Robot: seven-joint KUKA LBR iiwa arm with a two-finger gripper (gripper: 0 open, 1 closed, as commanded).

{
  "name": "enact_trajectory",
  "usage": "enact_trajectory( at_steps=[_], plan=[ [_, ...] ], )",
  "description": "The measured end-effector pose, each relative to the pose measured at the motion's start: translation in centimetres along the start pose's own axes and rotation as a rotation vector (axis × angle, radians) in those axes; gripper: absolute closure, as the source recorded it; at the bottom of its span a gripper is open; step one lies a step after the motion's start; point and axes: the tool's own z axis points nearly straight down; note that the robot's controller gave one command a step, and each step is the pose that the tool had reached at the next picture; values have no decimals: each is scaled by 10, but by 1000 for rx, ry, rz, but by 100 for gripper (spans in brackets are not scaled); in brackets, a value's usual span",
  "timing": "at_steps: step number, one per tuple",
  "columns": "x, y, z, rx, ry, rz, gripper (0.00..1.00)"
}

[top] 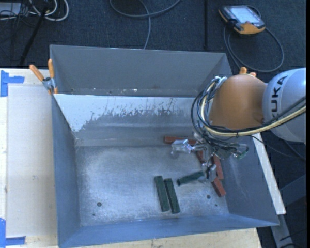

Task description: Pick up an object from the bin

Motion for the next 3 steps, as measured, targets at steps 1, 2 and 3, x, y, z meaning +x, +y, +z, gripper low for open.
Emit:
enact_trajectory(
  at_steps=[1,2,3],
  plan=[
    [17,8,20,-9,6,43,0],
    [21,9,17,-6,6,53,0],
    [38,-12,35,-5,3,-128,100]
  ],
)
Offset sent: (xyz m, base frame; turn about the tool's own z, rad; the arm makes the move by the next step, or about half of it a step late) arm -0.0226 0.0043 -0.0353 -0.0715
